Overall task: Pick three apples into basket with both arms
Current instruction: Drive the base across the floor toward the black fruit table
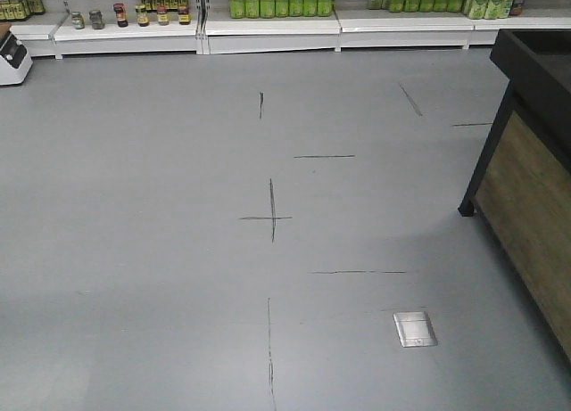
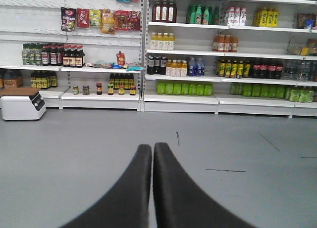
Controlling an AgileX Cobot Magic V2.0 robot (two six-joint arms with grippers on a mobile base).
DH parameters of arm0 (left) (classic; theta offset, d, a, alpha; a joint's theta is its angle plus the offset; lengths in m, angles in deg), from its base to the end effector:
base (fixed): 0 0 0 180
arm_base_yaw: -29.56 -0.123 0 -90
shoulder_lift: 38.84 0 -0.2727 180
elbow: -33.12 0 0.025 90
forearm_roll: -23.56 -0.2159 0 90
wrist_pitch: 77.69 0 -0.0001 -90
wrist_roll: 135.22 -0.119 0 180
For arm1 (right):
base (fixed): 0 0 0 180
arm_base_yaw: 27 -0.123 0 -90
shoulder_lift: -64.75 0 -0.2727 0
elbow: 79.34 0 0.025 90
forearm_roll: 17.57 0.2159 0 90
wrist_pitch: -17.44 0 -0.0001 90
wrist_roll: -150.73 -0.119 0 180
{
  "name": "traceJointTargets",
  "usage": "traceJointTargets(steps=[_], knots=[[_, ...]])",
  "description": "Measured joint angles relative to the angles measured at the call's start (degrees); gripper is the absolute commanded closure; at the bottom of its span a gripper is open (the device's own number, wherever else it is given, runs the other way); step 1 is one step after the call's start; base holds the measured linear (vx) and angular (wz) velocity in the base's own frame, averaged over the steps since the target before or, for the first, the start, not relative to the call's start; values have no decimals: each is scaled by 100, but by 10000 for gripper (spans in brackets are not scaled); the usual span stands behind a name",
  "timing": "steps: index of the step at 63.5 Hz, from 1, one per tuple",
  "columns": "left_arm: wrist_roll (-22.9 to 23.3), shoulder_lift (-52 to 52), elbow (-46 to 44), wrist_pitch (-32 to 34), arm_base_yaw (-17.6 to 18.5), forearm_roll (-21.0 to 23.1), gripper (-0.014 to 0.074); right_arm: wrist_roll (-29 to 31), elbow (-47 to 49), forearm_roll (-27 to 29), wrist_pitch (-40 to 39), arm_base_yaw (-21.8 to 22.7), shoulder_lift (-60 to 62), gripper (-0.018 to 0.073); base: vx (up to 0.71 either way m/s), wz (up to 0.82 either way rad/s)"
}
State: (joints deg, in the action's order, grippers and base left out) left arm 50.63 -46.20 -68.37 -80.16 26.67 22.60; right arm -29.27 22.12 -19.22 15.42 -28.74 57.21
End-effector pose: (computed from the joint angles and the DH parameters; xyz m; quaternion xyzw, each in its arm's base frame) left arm 0.0620 0.0032 0.2018 -0.0475 0.6952 -0.0123 0.7172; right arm 0.0617 0.0020 0.2107 -0.0202 0.6692 0.0009 0.7428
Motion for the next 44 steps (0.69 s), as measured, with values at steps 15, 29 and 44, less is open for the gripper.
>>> traceJointTargets(steps=[15, 29, 44], knots=[[0, 0, 0, 0, 0, 0, 603, 0, 0, 0, 0, 0, 0, 568, 12, -2], [0, 0, 0, 0, 0, 0, 603, 0, 0, 0, 0, 0, 0, 568, 13, -1], [0, 0, 0, 0, 0, 0, 603, 0, 0, 0, 0, 0, 0, 568, 15, -1]])
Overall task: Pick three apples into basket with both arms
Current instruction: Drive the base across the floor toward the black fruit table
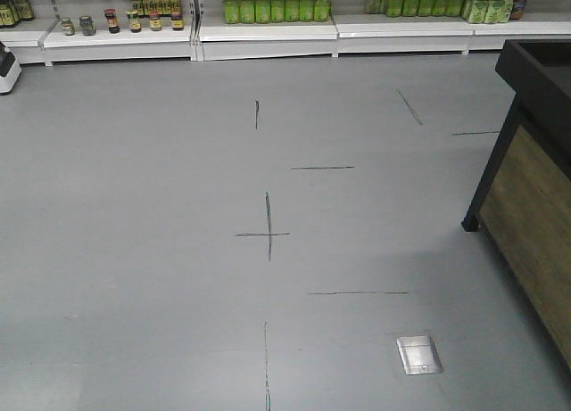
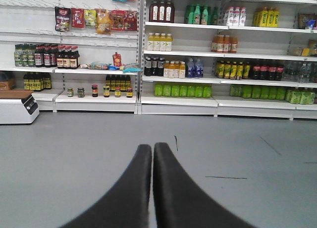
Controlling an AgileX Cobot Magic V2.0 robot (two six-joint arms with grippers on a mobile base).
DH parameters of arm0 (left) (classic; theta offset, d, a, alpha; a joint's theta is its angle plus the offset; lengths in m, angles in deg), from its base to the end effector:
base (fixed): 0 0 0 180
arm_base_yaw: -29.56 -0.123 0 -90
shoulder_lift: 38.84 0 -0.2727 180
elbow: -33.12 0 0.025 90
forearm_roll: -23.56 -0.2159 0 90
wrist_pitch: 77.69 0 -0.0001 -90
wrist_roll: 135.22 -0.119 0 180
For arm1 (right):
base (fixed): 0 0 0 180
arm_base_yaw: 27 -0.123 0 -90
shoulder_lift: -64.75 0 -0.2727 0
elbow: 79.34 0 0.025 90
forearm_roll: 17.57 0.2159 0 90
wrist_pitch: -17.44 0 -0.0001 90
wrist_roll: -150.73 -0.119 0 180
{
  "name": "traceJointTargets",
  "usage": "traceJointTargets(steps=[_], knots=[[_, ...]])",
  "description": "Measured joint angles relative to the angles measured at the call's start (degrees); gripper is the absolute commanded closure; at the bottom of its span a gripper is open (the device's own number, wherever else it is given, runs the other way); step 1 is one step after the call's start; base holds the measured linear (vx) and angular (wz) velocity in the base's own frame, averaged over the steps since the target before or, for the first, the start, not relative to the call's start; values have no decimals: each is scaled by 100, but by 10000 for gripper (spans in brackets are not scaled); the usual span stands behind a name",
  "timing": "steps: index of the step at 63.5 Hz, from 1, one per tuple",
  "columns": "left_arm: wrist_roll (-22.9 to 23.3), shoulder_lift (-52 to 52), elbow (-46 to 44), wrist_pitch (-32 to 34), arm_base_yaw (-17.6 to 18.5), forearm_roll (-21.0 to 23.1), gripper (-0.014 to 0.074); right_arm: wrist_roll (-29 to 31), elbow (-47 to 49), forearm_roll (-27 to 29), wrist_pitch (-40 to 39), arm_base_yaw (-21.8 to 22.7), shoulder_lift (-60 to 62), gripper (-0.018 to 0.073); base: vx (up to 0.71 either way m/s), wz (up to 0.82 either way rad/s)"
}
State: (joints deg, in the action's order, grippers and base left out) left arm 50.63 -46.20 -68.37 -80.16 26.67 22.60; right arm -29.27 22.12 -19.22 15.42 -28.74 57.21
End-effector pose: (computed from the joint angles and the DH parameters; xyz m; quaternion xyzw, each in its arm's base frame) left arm 0.0620 0.0032 0.2018 -0.0475 0.6952 -0.0123 0.7172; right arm 0.0617 0.0020 0.2107 -0.0202 0.6692 0.0009 0.7428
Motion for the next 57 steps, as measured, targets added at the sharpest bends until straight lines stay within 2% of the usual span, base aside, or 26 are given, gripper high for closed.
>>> traceJointTargets(steps=[28, 57], knots=[[0, 0, 0, 0, 0, 0, 603, 0, 0, 0, 0, 0, 0, 568, 13, -4], [0, 0, 0, 0, 0, 0, 603, 0, 0, 0, 0, 0, 0, 568, 7, -24]])
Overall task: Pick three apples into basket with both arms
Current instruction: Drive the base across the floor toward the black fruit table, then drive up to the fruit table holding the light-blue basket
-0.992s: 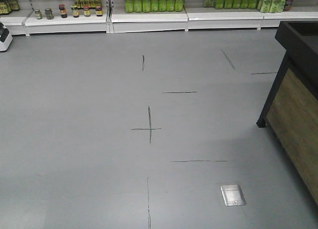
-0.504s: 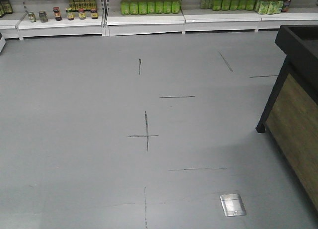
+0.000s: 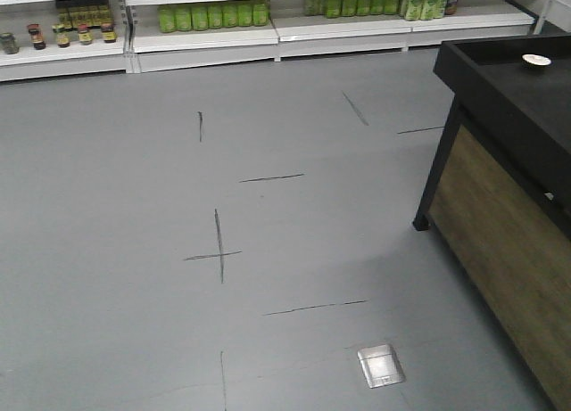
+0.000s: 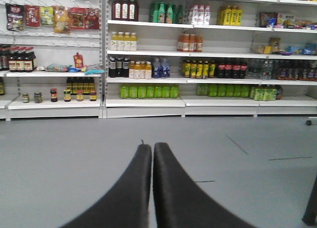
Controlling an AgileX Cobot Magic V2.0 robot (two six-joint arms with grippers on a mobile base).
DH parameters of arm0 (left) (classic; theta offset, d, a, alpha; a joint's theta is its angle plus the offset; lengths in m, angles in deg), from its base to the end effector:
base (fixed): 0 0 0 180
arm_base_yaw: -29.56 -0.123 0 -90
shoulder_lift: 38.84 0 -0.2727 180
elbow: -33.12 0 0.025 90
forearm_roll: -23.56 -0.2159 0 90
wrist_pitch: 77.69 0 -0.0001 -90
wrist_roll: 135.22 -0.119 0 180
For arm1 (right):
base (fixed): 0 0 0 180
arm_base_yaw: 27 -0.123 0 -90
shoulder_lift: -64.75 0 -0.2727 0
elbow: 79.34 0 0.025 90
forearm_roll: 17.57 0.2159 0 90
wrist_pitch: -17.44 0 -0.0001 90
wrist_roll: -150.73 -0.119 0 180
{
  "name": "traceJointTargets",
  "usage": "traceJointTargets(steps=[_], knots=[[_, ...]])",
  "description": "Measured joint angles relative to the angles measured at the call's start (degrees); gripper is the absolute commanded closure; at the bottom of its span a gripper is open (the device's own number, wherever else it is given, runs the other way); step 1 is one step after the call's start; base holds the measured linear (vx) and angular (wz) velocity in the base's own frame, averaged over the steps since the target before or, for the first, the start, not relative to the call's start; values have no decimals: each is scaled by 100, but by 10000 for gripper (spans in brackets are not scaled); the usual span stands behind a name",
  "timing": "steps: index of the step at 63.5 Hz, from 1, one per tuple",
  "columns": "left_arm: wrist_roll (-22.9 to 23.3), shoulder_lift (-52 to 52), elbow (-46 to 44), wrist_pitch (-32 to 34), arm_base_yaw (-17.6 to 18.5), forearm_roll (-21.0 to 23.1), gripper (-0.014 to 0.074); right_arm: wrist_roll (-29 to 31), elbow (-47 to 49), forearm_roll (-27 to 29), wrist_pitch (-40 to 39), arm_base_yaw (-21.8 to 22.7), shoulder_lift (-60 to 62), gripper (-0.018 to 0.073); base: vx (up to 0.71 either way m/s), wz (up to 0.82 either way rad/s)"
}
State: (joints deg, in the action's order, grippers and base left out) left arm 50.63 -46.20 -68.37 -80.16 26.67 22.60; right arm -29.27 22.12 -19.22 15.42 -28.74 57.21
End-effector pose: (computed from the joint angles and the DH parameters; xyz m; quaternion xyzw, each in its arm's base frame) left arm 0.0620 0.0032 0.2018 -0.0475 0.6952 -0.0123 0.7172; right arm 0.0617 0.0020 0.2107 -0.0202 0.6692 0.0009 0.7428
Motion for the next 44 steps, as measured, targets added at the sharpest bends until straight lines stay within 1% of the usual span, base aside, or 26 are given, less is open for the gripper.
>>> traceJointTargets(steps=[20, 44], knots=[[0, 0, 0, 0, 0, 0, 603, 0, 0, 0, 0, 0, 0, 568, 11, -41], [0, 0, 0, 0, 0, 0, 603, 0, 0, 0, 0, 0, 0, 568, 14, -56]])
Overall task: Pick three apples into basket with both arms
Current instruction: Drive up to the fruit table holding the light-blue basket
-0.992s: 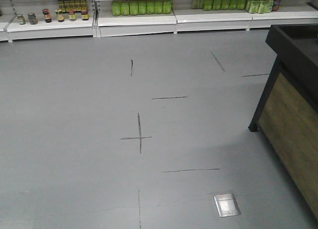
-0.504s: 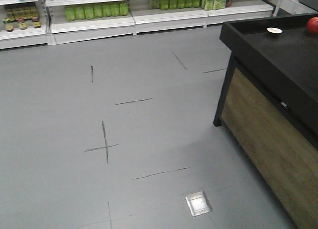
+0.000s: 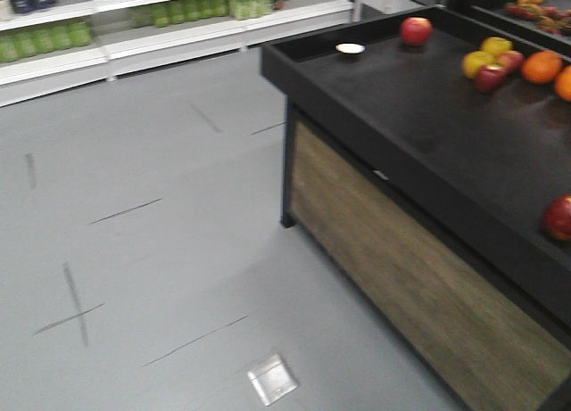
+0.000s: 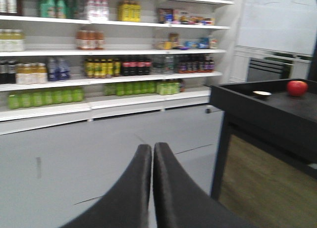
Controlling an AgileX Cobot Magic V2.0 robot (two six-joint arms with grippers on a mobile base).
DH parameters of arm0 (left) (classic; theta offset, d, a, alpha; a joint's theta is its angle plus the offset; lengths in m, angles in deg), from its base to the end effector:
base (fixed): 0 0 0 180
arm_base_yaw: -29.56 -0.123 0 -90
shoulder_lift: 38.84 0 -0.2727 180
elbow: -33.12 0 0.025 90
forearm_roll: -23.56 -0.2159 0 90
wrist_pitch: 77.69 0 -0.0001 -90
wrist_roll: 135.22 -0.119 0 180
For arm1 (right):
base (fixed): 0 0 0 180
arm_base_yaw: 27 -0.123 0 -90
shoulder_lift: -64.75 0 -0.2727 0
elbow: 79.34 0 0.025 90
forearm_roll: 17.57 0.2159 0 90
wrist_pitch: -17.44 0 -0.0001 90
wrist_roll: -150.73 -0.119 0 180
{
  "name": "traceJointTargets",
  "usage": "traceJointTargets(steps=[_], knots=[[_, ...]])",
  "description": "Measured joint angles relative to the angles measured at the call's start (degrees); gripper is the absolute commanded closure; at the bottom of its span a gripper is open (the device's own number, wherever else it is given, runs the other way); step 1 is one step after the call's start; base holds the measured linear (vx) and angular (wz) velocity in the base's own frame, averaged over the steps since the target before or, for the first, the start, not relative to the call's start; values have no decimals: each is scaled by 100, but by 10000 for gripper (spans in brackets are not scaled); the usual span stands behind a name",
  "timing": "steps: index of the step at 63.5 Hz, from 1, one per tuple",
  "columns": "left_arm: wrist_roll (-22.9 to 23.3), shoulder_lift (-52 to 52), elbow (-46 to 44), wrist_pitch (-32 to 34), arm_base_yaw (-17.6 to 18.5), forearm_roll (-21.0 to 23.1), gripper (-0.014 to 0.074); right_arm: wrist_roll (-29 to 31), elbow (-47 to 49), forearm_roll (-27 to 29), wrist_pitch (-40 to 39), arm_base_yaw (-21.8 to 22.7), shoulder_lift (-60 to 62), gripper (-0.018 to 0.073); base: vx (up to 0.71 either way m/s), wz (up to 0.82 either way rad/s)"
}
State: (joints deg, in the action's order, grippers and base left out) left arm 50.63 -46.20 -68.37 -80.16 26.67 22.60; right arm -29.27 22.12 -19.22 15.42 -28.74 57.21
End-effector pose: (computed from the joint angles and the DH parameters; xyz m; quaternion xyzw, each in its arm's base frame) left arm 0.0620 0.0032 0.2018 -0.0475 0.6952 -0.0123 0.7172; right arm 0.0617 0.0020 0.2107 -0.0202 0.6692 0.0009 0.7428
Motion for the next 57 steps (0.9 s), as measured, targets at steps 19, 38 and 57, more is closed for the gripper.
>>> traceJointTargets(steps=[19, 38, 57], knots=[[0, 0, 0, 0, 0, 0, 603, 0, 0, 0, 0, 0, 0, 568, 15, -58], [0, 0, 0, 0, 0, 0, 603, 0, 0, 0, 0, 0, 0, 568, 14, -53], [0, 0, 0, 0, 0, 0, 603, 0, 0, 0, 0, 0, 0, 568, 12, -46]])
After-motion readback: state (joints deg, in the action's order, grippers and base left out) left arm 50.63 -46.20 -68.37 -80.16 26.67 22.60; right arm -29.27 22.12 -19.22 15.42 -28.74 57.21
